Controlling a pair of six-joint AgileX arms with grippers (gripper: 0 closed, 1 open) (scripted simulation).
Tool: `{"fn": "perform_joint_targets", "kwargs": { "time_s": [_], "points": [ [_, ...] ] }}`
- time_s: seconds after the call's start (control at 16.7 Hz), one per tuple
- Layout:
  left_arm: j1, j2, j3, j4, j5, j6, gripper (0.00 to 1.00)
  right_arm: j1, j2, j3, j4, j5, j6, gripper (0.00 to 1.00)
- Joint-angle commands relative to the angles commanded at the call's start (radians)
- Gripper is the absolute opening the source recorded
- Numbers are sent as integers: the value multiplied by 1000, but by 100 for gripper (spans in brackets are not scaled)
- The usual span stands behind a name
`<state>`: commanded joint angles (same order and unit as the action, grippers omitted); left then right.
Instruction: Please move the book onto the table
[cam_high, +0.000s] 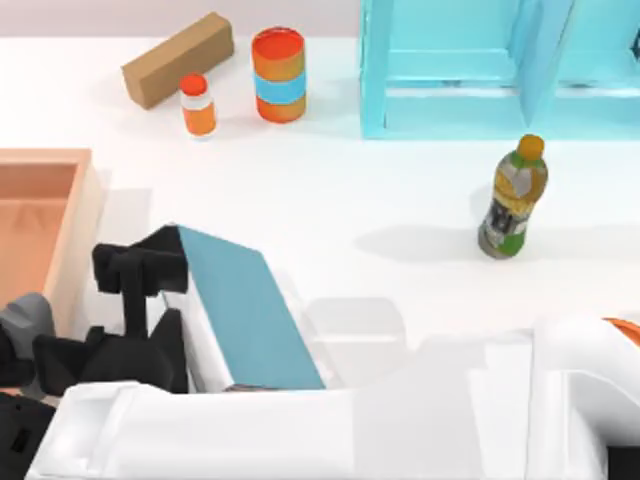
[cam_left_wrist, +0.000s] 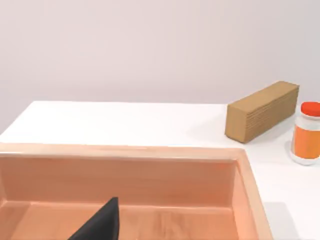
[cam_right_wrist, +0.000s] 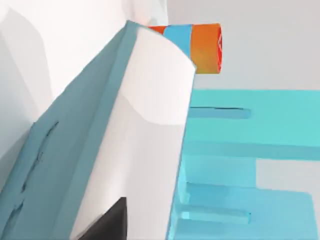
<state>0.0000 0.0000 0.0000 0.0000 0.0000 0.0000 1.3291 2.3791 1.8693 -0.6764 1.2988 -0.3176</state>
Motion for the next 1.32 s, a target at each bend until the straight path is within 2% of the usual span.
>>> {"fn": "perform_joint_targets", "kwargs": {
  "time_s": [0.18, 0.3, 0.48, 0.72, 1.02, 1.32],
  "points": [
    [0, 0, 0, 0, 0, 0, 100, 52, 24, 41, -66, 4, 60, 100],
    [0, 0, 0, 0, 0, 0, 100, 117, 56, 94, -163, 7, 149, 100],
    [0, 0, 0, 0, 0, 0, 100, 223, 122, 200, -384, 7, 353, 100],
    [0, 0, 0, 0, 0, 0, 100, 322, 213, 360, -790, -6, 676, 100],
    [0, 0, 0, 0, 0, 0, 100, 337, 291, 526, -1177, -31, 972, 100],
    [0, 0, 0, 0, 0, 0, 100, 309, 313, 589, -1305, -42, 1068, 100]
  ]
}}
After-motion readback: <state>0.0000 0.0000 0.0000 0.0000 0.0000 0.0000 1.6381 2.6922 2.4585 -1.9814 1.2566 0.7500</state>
